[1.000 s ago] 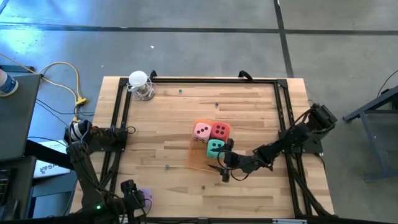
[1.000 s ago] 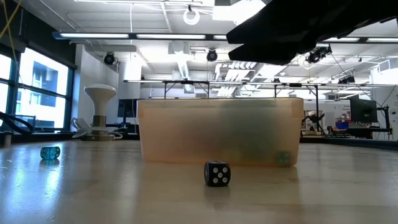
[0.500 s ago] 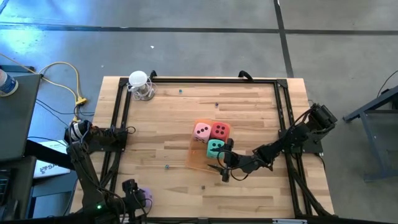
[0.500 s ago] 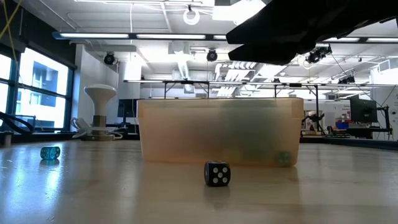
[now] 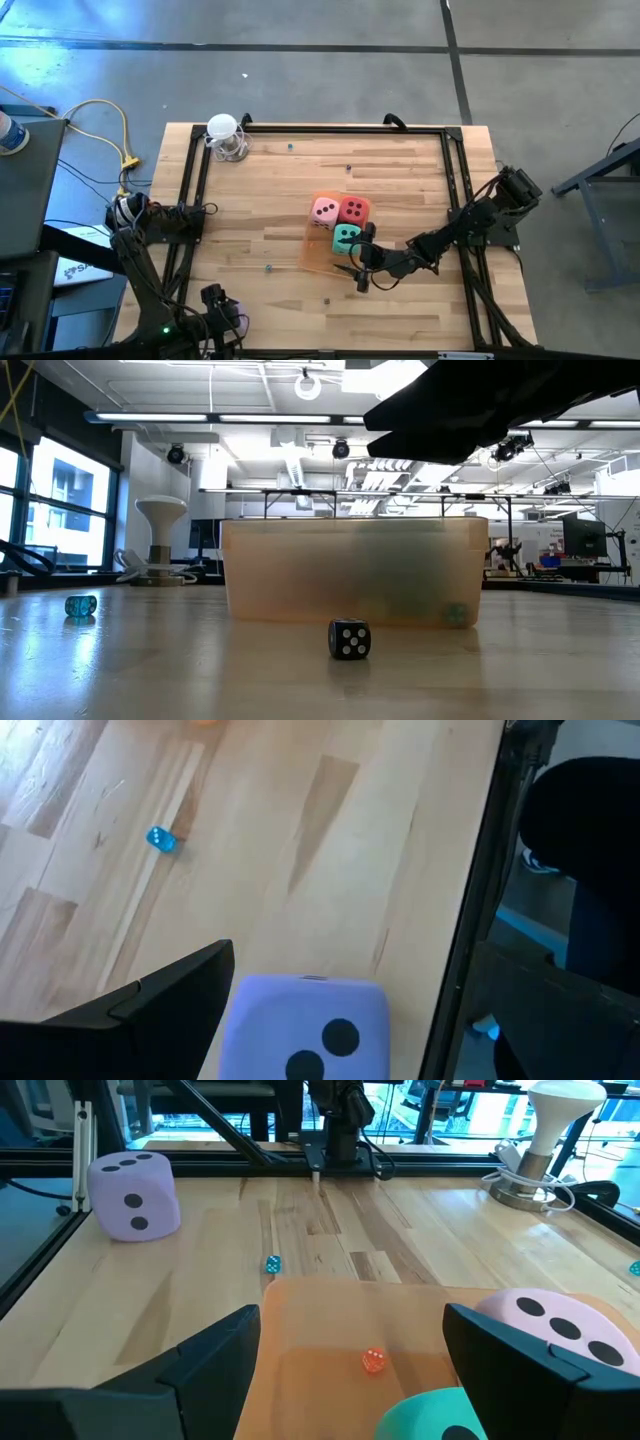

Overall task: Pick & Place Dice
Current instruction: Put the large violet die into the orange bin

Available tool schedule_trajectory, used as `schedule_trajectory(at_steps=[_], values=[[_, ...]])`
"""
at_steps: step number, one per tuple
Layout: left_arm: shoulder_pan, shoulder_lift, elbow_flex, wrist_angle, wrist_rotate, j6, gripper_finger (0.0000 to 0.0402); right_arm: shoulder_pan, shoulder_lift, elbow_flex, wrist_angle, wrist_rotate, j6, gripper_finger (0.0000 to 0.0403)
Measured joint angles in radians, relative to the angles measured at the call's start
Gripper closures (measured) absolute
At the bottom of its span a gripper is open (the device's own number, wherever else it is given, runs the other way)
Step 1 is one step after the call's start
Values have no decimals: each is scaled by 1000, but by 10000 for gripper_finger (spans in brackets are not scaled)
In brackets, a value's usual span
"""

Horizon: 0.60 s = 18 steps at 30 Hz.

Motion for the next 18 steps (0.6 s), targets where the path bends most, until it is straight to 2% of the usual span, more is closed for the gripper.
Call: schedule_trajectory(at_steps=[3, 8, 18], values=[[-1, 0, 0, 0, 16, 32, 2, 0, 0, 0, 0, 0, 0, 97], [-14, 0, 0, -4, 139, 205, 2, 0, 0, 0, 0, 0, 0, 97], [-15, 4, -8, -30, 181, 124, 2, 0, 0, 0, 0, 0, 0, 97]])
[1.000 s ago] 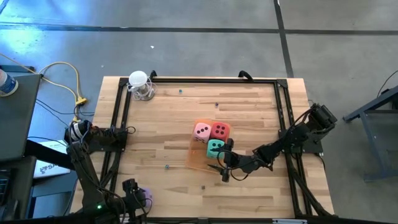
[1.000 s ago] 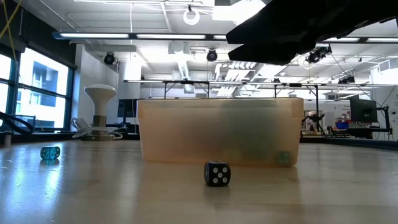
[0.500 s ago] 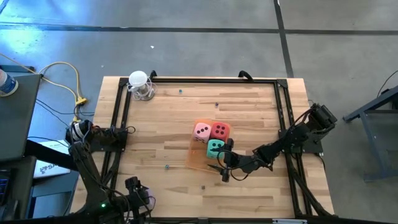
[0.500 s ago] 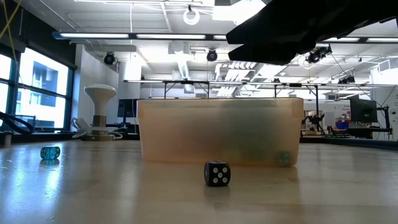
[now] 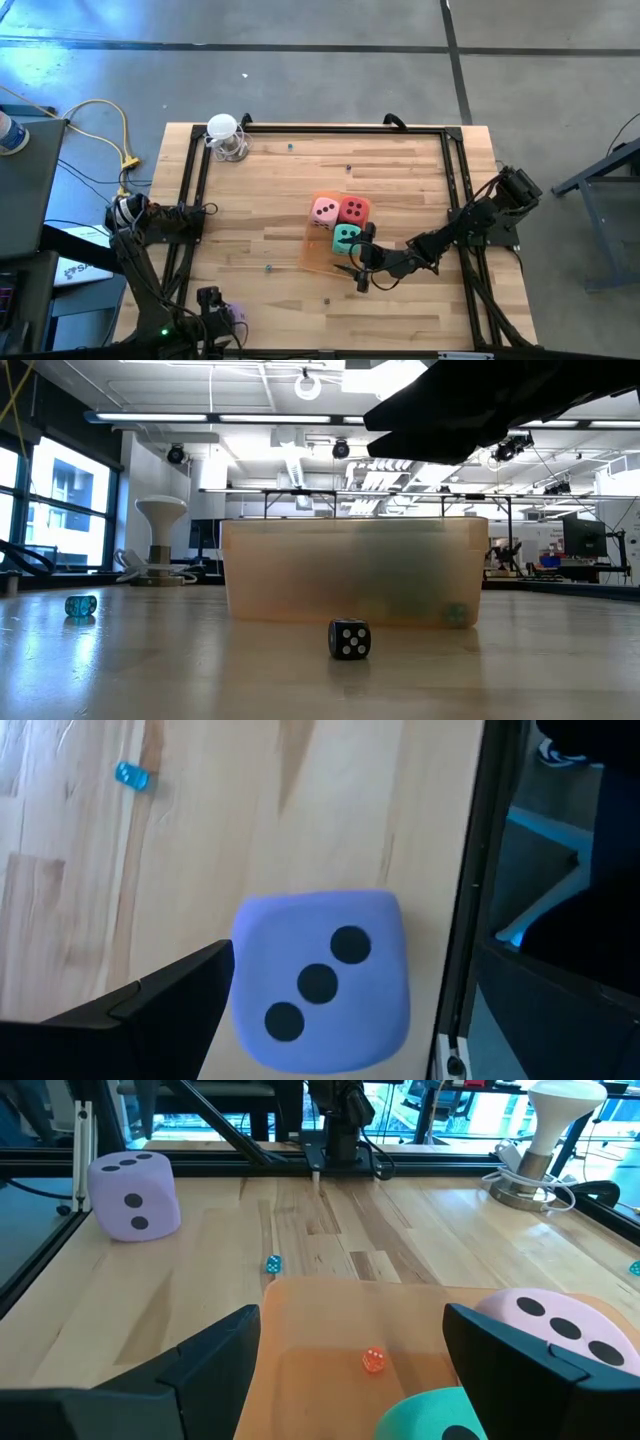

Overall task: Pick & Place Dice
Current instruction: Put the large violet die into the orange bin

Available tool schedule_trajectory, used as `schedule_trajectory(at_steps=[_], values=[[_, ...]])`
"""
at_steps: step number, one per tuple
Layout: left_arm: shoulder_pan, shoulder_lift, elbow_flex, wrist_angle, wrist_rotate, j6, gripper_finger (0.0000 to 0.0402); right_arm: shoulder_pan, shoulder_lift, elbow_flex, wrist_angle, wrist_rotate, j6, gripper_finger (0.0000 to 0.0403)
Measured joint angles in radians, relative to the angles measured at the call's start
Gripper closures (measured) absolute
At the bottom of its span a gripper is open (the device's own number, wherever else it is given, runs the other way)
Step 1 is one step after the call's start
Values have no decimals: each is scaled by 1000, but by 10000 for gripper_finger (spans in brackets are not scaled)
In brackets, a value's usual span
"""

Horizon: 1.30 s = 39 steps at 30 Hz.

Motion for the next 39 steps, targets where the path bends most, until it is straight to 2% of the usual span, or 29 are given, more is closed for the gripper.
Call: schedule_trajectory(at_steps=[16, 23, 39], values=[[3, 2, -40, -14, 4, -59, 2, 0, 0, 0, 0, 0, 0, 97], [3, 2, -78, 1, 57, -82, 2, 0, 0, 0, 0, 0, 0, 97], [3, 2, -80, 29, 63, -26, 2, 0, 0, 0, -1, 0, 0, 97]])
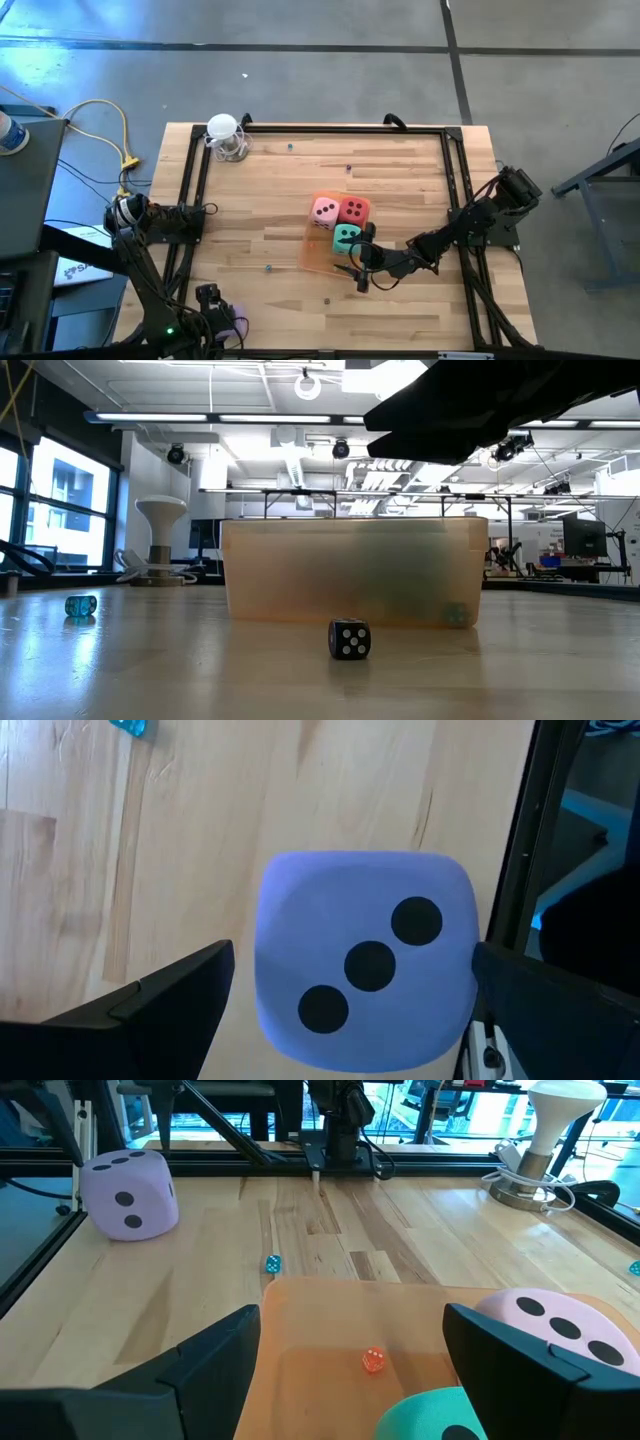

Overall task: Pick & Place Dice
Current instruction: Put the large violet die into the orange bin

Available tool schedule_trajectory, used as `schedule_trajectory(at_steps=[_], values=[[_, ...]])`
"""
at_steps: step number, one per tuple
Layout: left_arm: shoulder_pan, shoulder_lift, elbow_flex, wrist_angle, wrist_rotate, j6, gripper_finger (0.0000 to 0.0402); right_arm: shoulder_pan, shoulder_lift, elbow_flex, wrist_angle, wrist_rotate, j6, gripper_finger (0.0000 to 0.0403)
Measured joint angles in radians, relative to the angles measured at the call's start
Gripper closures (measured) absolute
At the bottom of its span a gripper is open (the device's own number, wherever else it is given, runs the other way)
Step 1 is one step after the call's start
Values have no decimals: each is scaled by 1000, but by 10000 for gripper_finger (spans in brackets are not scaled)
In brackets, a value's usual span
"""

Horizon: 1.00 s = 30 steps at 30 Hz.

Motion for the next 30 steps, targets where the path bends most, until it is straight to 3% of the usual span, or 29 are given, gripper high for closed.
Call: schedule_trajectory(at_steps=[30], values=[[0, -26, -5, 12, -32, 42, 2, 0, 0, 0, -1, 0, 0, 97]])
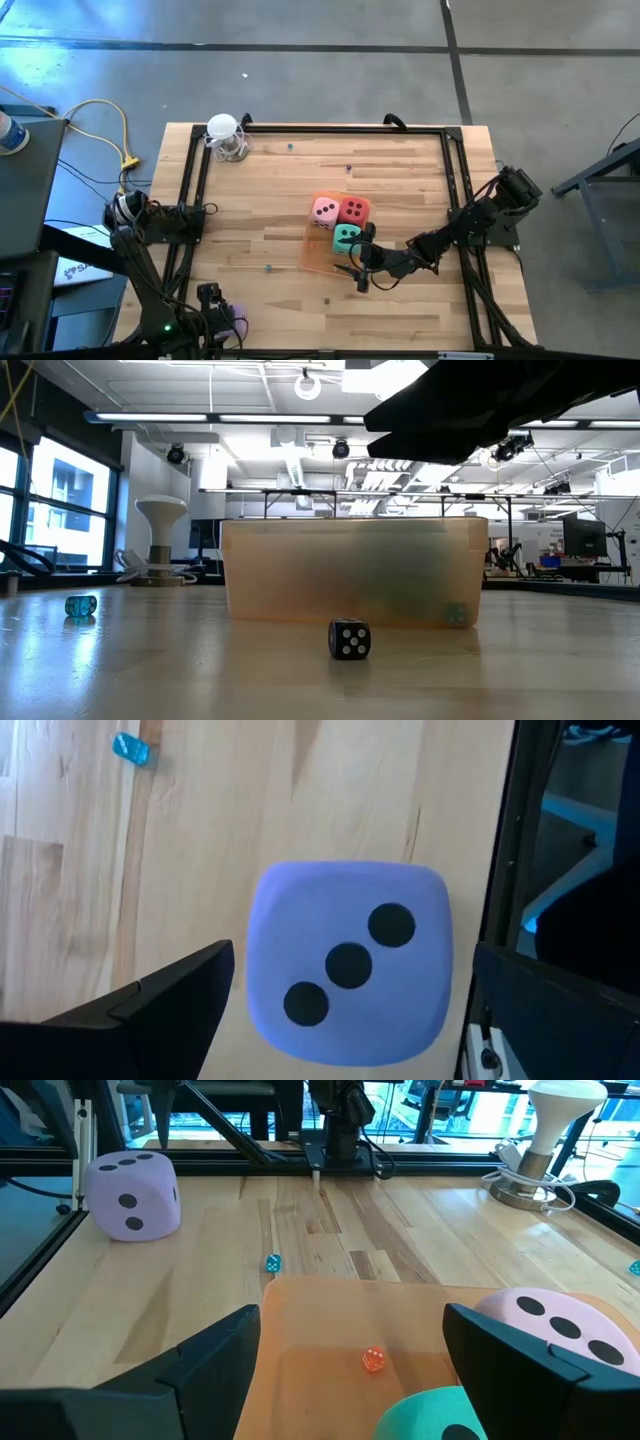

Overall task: Pick & Place Dice
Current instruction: Put the large violet die into the orange bin

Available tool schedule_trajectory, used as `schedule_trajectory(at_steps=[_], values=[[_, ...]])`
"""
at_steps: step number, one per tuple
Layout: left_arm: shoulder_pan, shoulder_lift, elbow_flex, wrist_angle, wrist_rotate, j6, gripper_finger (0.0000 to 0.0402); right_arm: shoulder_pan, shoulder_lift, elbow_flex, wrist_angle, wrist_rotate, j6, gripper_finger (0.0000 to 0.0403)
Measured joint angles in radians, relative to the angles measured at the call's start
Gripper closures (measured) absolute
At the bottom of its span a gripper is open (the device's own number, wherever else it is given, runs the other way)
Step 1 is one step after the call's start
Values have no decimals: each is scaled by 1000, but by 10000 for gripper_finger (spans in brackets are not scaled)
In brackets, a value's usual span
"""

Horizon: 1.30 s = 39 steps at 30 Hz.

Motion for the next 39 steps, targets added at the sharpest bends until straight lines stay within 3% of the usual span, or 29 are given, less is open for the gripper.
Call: schedule_trajectory(at_steps=[39], values=[[2, 4, -124, 144, 17, -15, 2, 0, 0, 0, -6, 0, 8, 97]])
